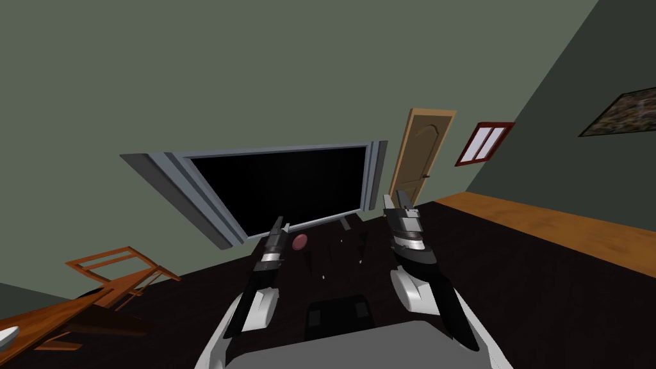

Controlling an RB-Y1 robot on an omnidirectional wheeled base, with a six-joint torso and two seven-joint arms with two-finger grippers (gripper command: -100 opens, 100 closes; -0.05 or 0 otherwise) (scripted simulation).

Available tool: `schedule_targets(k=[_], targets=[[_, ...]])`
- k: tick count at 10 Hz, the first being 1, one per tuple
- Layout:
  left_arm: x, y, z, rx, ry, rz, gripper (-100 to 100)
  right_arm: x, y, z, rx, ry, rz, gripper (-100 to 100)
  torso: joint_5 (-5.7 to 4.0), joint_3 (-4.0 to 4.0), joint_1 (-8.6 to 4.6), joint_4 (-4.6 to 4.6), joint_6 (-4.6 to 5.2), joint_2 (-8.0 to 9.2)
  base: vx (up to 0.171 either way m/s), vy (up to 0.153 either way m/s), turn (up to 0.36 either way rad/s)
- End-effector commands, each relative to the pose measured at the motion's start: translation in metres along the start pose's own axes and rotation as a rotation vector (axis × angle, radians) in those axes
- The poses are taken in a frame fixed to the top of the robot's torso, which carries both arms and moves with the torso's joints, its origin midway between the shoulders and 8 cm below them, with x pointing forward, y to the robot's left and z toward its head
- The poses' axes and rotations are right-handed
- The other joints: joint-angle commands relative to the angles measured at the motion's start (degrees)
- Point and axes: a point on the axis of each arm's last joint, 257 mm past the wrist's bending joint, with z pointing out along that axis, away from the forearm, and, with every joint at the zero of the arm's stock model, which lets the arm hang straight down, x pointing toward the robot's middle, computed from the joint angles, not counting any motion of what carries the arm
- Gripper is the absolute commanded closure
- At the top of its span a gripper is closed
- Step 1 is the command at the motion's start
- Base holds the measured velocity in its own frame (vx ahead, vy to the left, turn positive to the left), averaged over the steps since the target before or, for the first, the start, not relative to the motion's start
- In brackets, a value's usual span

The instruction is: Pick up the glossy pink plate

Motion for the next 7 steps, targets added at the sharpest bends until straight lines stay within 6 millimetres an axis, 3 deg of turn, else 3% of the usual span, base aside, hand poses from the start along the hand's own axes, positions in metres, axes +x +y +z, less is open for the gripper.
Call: schedule_targets(k=[1,5,6,7], targets=[[-0.003,0.03,-0.001,-0.078,-0.007,-0.032,-100,0.0,0.0,0.0,0.0,0.0,0.0,0,0.0,0.0,0.0,0.0,0.0,0.0,0.021,-0.064,0.022],[-0.004,0.108,-0.01,-0.279,-0.032,-0.106,-100,0.0,0.0,0.0,0.0,0.0,0.0,0,-0.02,-0.06,-0.1,-0.03,0.0,-0.1,0.032,-0.085,0.026],[-0.004,0.109,-0.01,-0.283,-0.032,-0.106,-100,0.0,0.0,0.0,0.0,0.0,0.0,0,-0.02,-0.04,-0.1,-0.02,-0.01,-0.07,0.018,-0.051,0.012],[-0.005,0.128,-0.015,-0.335,-0.039,-0.118,-100,0.0,0.0,0.0,0.0,0.0,0.0,0,-0.01,-0.02,0.01,-0.01,0.0,-0.04,0.02,-0.03,0.011]])
